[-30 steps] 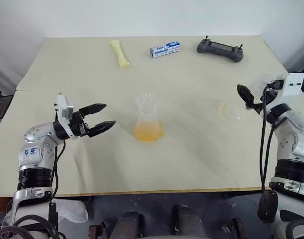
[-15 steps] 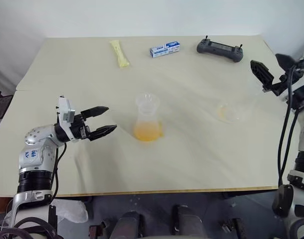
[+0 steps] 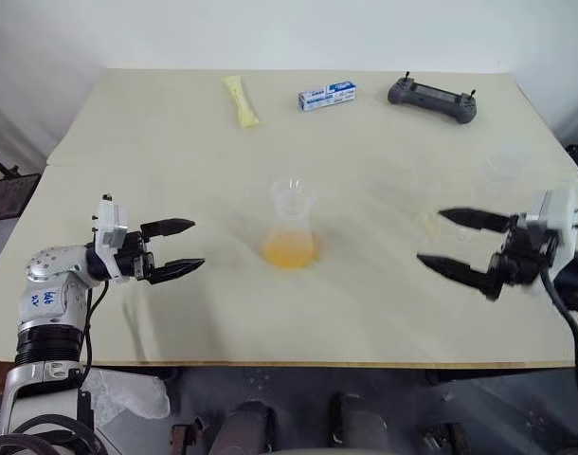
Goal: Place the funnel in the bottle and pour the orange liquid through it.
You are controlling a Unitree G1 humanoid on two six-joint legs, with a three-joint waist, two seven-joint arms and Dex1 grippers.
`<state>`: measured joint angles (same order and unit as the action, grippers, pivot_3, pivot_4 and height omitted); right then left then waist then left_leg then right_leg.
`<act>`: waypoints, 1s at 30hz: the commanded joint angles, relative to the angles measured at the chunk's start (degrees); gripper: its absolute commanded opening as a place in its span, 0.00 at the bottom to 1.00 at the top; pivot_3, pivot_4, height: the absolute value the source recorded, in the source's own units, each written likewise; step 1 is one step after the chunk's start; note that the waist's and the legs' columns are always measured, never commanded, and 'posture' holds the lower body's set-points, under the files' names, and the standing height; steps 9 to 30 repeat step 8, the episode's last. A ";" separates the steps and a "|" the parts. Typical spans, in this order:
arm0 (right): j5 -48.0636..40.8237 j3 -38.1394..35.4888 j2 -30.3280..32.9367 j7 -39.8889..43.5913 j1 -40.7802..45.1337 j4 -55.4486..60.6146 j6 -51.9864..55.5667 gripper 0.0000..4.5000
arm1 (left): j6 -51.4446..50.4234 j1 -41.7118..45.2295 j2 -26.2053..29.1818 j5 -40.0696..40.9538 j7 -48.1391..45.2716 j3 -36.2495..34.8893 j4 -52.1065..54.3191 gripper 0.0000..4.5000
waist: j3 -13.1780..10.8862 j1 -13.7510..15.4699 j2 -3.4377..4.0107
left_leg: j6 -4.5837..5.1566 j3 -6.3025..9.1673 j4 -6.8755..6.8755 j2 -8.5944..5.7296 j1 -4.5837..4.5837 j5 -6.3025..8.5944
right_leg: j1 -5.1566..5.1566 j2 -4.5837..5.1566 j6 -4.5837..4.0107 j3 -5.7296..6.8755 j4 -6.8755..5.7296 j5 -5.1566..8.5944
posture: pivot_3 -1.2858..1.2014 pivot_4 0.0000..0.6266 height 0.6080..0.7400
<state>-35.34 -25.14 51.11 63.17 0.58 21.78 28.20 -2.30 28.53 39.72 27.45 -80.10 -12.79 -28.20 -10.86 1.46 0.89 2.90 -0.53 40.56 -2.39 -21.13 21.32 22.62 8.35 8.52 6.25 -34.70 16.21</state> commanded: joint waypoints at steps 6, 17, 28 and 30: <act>4.85 -1.73 -2.30 1.58 -7.65 -3.74 -10.89 0.99 | 0.56 -0.69 0.72 0.59 -0.14 -1.16 1.03 1.00 | 0.00 -0.10 -0.05 | -0.01 -0.03 0.02 0.00 0.07 0.00 | -0.03 0.01 0.00 -0.02 -0.01 0.00 | 0.52 0.24 1.00; 4.66 -1.43 -2.76 0.67 -7.70 -3.93 -11.00 0.99 | 0.61 -0.55 0.72 0.76 -0.17 -1.29 1.24 1.00 | 0.00 -0.10 -0.05 | -0.01 -0.03 0.02 0.02 0.06 0.00 | -0.03 0.00 0.00 -0.01 0.00 0.00 | 0.52 0.24 1.00; 4.66 -1.43 -2.76 0.67 -7.70 -3.93 -11.00 0.99 | 0.61 -0.55 0.72 0.76 -0.17 -1.29 1.24 1.00 | 0.00 -0.10 -0.05 | -0.01 -0.03 0.02 0.02 0.06 0.00 | -0.03 0.00 0.00 -0.01 0.00 0.00 | 0.52 0.24 1.00; 4.66 -1.43 -2.76 0.67 -7.70 -3.93 -11.00 0.99 | 0.61 -0.55 0.72 0.76 -0.17 -1.29 1.24 1.00 | 0.00 -0.10 -0.05 | -0.01 -0.03 0.02 0.02 0.06 0.00 | -0.03 0.00 0.00 -0.01 0.00 0.00 | 0.52 0.24 1.00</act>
